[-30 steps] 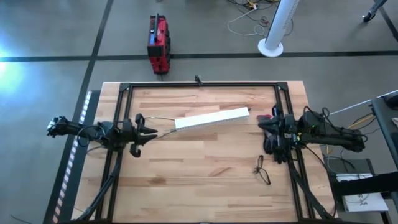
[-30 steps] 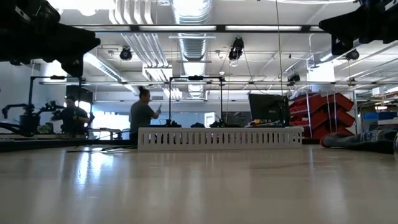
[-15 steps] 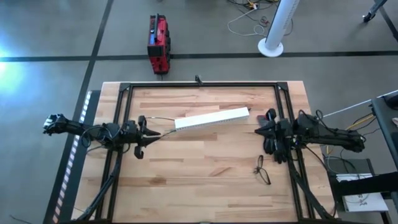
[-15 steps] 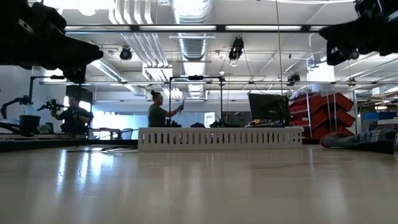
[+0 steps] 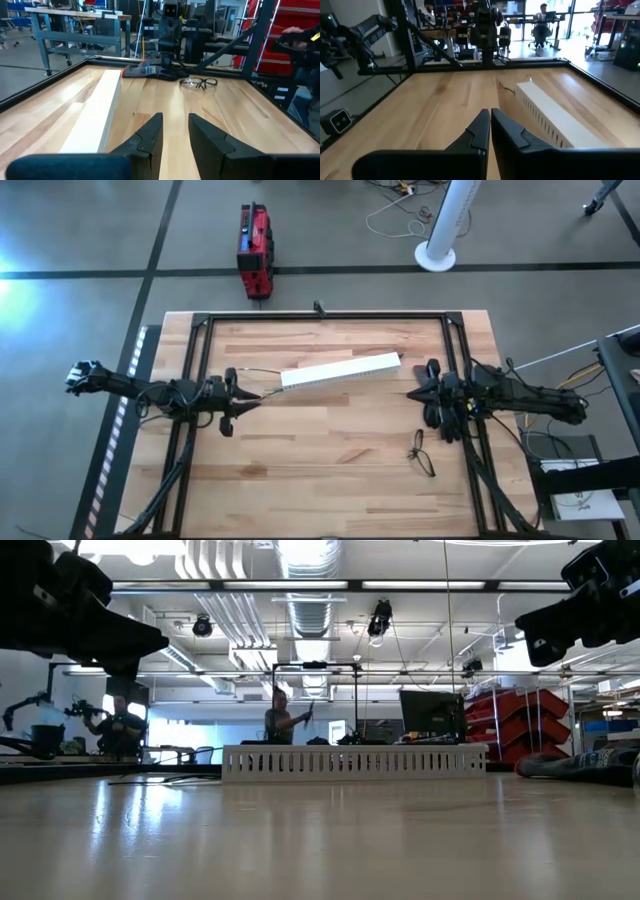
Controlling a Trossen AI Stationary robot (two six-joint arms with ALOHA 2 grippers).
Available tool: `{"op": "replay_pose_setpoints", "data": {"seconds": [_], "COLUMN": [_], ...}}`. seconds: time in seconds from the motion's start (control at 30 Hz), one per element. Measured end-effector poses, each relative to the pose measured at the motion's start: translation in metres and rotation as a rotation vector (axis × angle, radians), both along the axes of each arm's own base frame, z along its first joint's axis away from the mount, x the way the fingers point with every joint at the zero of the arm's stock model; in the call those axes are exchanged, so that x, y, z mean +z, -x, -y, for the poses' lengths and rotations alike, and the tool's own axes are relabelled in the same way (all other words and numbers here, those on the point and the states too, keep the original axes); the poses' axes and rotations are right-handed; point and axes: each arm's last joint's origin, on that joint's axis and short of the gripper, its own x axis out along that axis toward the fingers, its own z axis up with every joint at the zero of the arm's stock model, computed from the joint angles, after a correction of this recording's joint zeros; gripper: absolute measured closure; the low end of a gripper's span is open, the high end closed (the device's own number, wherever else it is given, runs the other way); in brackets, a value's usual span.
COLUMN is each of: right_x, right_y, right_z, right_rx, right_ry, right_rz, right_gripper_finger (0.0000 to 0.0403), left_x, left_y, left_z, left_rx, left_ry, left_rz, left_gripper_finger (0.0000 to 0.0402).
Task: Ziptie cables
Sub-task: Return to Home Position
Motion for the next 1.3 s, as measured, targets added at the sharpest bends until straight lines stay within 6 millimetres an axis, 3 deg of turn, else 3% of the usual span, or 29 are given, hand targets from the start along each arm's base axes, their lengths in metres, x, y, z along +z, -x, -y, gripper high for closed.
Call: {"op": "replay_pose_setpoints", "data": {"seconds": [0.37, 1.3], "right_x": [0.001, -0.011], "right_y": [0.002, -0.003], "right_z": [-0.018, -0.015], "right_rx": [0.161, 0.127], "right_ry": [0.003, 0.003], "right_rz": [0.014, 0.043], "right_gripper_finger": [0.04, 0.04], "left_x": [-0.003, -0.004], "left_y": [-0.002, -0.003], "left_z": [0.0, 0.001], "left_rx": [0.0, -0.001], "left_ry": [-0.007, -0.009], "left_rz": [-0.032, -0.043], "left_gripper_finger": [0.0325, 0.0325]}}
